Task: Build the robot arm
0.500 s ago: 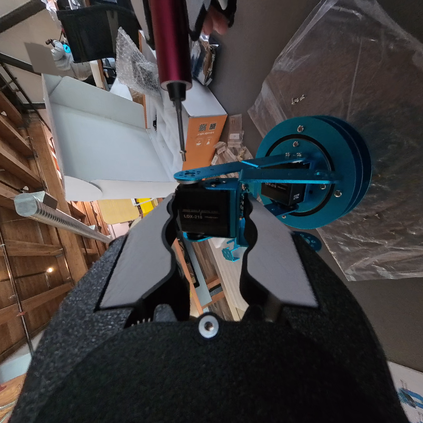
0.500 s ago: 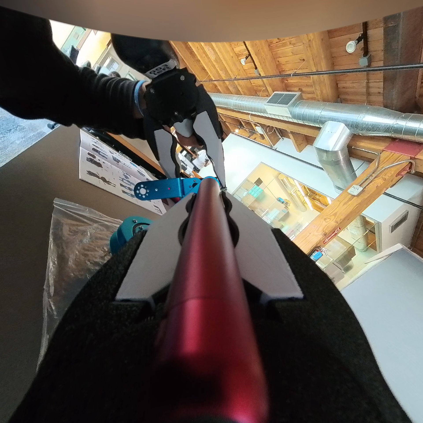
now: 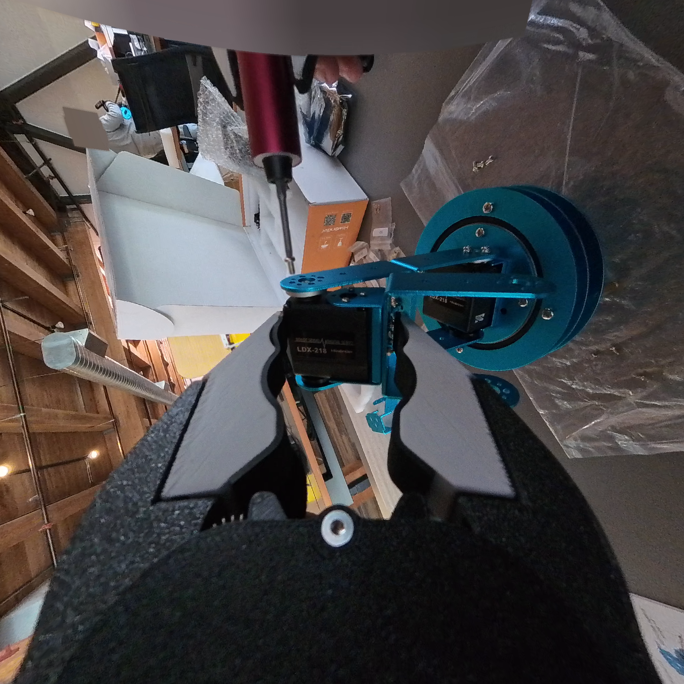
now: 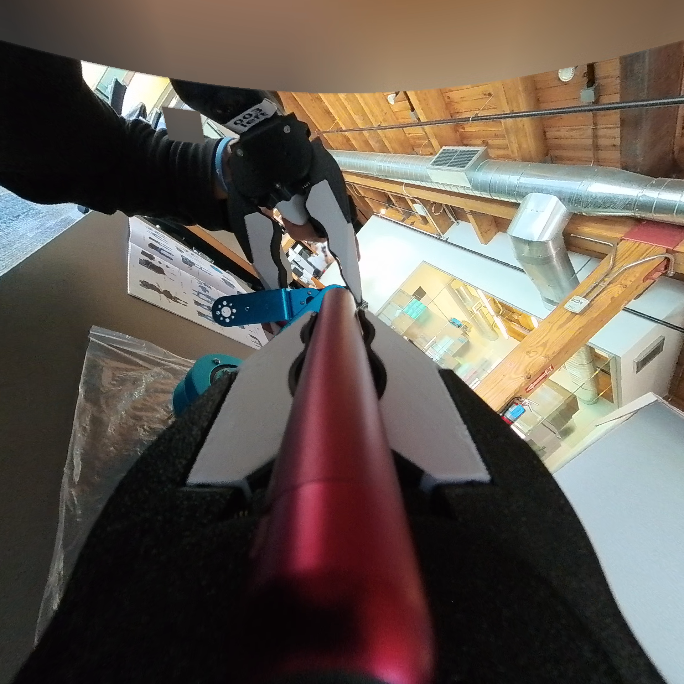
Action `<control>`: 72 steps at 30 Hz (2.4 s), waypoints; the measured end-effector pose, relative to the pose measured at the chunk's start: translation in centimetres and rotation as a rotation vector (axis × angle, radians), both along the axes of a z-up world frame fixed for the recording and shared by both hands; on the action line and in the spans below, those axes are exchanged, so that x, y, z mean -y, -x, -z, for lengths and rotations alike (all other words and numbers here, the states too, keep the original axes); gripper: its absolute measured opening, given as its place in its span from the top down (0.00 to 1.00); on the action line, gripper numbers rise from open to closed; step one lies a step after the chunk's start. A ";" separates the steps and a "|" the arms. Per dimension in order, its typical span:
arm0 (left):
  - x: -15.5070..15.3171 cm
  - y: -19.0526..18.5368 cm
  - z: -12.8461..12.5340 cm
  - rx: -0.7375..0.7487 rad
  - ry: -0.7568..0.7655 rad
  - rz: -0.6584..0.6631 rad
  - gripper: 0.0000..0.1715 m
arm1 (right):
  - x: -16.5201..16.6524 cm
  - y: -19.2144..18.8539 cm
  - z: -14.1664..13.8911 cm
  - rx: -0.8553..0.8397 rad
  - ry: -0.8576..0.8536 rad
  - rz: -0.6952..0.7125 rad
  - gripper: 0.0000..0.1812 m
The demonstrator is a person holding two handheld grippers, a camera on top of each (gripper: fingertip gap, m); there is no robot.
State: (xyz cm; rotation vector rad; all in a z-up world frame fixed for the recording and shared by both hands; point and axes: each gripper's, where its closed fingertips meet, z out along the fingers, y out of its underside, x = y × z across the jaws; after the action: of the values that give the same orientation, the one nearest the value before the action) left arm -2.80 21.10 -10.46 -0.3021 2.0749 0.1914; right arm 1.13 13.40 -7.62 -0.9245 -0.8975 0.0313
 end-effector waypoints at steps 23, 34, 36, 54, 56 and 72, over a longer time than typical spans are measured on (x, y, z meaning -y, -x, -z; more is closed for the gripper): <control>0.1 0.2 0.0 0.030 -0.074 -0.008 0.67 | 0.2 0.0 0.3 0.011 0.018 -0.010 0.88; 0.1 0.3 -0.1 0.026 -0.031 0.010 0.67 | 0.4 -0.3 0.2 0.007 0.021 -0.012 0.88; 0.1 0.3 -0.1 0.028 -0.030 0.013 0.67 | 0.4 -0.3 0.2 0.008 0.021 -0.013 0.88; 0.3 0.5 -0.1 0.068 -0.061 0.026 0.67 | 0.5 -0.1 0.5 0.016 0.032 -0.022 0.88; 0.3 0.5 -0.1 0.056 -0.059 0.026 0.67 | 0.5 0.0 0.5 0.017 0.033 -0.023 0.88; 0.5 0.8 -0.1 -0.220 0.072 0.055 0.68 | 0.5 0.0 0.6 0.017 0.046 -0.031 0.88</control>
State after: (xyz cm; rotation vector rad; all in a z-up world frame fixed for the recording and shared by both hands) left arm -3.64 20.62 -10.33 -0.2773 2.3085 0.1215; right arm 1.14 12.93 -8.26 -0.9544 -0.9298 0.0709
